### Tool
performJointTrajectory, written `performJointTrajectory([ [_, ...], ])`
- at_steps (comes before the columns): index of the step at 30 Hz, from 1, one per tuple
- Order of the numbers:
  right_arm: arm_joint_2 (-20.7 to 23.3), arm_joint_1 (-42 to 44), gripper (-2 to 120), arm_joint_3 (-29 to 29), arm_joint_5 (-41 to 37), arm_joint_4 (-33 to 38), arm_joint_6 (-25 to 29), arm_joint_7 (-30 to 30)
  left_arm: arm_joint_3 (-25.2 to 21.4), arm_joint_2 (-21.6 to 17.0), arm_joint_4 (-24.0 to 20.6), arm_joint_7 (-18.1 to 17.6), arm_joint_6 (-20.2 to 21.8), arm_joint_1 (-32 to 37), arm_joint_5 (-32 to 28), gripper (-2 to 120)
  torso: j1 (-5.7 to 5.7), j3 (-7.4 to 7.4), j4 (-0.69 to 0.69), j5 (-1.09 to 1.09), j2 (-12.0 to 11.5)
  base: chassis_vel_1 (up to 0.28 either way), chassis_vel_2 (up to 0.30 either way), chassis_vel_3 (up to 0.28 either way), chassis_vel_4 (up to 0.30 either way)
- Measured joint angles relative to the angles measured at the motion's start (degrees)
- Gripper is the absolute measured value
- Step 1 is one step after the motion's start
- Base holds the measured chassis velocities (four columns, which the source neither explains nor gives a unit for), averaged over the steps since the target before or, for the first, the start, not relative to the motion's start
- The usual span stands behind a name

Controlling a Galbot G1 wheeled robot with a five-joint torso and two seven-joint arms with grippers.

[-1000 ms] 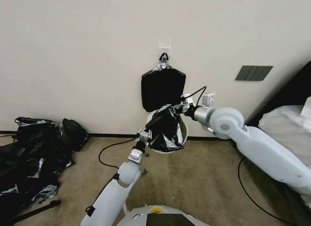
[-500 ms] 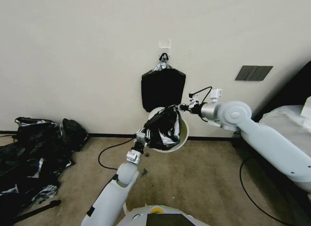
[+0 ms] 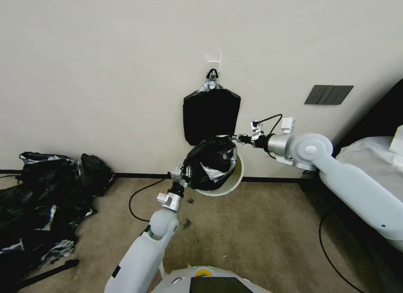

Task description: Place a trash bag onto the trash bin.

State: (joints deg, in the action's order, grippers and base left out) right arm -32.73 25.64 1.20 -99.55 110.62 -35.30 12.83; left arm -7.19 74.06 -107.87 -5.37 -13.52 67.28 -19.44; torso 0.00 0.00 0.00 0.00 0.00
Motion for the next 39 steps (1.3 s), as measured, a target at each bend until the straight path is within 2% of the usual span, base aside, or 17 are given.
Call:
performJointTrajectory([
  [7, 0.8, 4.5, 9, 4.3, 0.5, -1.0, 0.3, -6.7, 0.0, 0.0, -0.3, 0.4, 1.4, 0.1, -5.2, 1, 0.0, 0.0, -0.01, 0.01, 0.0, 0.0, 0.0, 0.0, 0.0],
  [9, 1.0, 6.7, 20, 6.5, 0.5, -1.4, 0.8, -7.7, 0.0, -0.2, -0.5, 0.9, 2.2, 0.1, -8.4, 1, 0.0, 0.0, 0.0, 0.0, 0.0, 0.0, 0.0, 0.0, 0.0],
  [11, 1.0, 7.7, 23, 7.4, 0.4, -1.4, 1.0, -8.0, -0.1, -0.2, -0.5, 1.1, 2.4, 0.1, -9.0, 1, 0.0, 0.0, 0.0, 0.0, 0.0, 0.0, 0.0, 0.0, 0.0],
  [12, 1.2, 9.5, 28, 9.2, 0.3, -1.3, 1.2, -8.6, -0.2, -0.4, -0.4, 1.3, 2.6, 0.1, -9.7, 1, 0.0, 0.0, 0.0, 0.01, 0.0, 0.0, 0.0, 0.0, 0.0],
  [14, 1.3, 12.0, 36, 11.9, 0.3, -0.5, 1.6, -9.2, -0.3, -0.6, -0.1, 1.3, 3.1, 0.0, -9.9, 1, 0.0, 0.0, -0.01, 0.01, 0.0, 0.0, 0.0, 0.0, 0.0],
  [15, 1.3, 12.0, 36, 11.9, 0.3, -0.5, 1.6, -9.2, -0.3, -0.6, -0.1, 1.3, 3.1, 0.0, -9.9, 1, 0.0, 0.0, -0.01, 0.01, 0.0, 0.0, 0.0, 0.0, 0.0],
  [17, 1.3, 14.6, 49, 15.3, 0.3, 1.2, 2.3, -9.0, -0.4, -0.6, 0.5, 0.8, 3.5, -0.1, -8.6, 1, 0.0, 0.0, 0.0, 0.01, 0.0, 0.0, 0.0, 0.0, 0.0],
  [21, 1.0, 16.6, 60, 19.2, -0.1, 5.8, 3.1, -6.1, -0.4, -0.4, 1.0, -0.6, 3.8, -0.4, -5.5, 1, 0.0, 0.0, -0.01, 0.0, 0.0, 0.0, 0.0, 0.0, 0.0],
  [22, 0.8, 17.1, 67, 20.4, -0.2, 8.2, 3.2, -4.6, -0.4, -0.3, 1.3, -1.1, 3.9, -0.5, -3.9, 1, 0.0, 0.0, -0.01, -0.01, 0.0, 0.0, 0.0, 0.0, 0.0],
  [23, 0.8, 17.1, 67, 20.4, -0.2, 8.2, 3.2, -4.6, -0.4, -0.3, 1.3, -1.1, 3.9, -0.5, -3.9, 1, 0.0, 0.0, -0.01, -0.01, 0.0, 0.0, 0.0, 0.0, 0.0],
  [26, 0.0, 17.2, 80, 20.7, -0.1, 14.6, 3.5, 3.1, -0.4, -0.1, 1.5, -1.9, 3.7, -0.7, 0.6, 1, 0.0, 0.0, 0.0, -0.02, 0.0, 0.0, 0.0, 0.0, 0.0],
  [27, 0.0, 17.2, 80, 20.7, -0.1, 14.6, 3.5, 3.1, -0.4, -0.1, 1.5, -1.9, 3.7, -0.7, 0.6, 1, 0.0, 0.0, 0.0, -0.02, 0.0, 0.0, 0.0, 0.0, 0.0],
  [30, -1.8, 16.4, 95, 16.8, 1.2, 19.4, 4.0, 10.6, -0.2, 0.2, 1.8, -2.7, 2.5, -1.1, 5.3, 1, -0.01, 0.0, 0.0, 0.0, 0.0, 0.0, 0.0, 0.0, 0.0],
  [31, -1.8, 16.4, 95, 16.8, 1.2, 19.4, 4.0, 10.6, -0.2, 0.2, 1.8, -2.7, 2.5, -1.1, 5.3, 1, -0.01, 0.0, 0.0, 0.0, 0.0, 0.0, 0.0, 0.0, 0.0],
  [35, -5.5, 13.6, 100, 10.5, 2.1, 20.8, 5.0, 19.7, 0.4, 0.5, 1.3, -3.2, 1.6, -1.3, 8.1, 1, 0.0, 0.0, 0.01, -0.01, 0.0, 0.0, 0.0, 0.0, 0.0],
  [39, -7.4, 13.5, 100, 9.8, 2.9, 19.6, 5.5, 22.1, 0.6, 0.3, 0.7, -3.2, 1.6, -1.4, 8.5, 1, 0.0, 0.0, 0.0, 0.0, 0.0, 0.0, 0.0, 0.0, 0.0],
])
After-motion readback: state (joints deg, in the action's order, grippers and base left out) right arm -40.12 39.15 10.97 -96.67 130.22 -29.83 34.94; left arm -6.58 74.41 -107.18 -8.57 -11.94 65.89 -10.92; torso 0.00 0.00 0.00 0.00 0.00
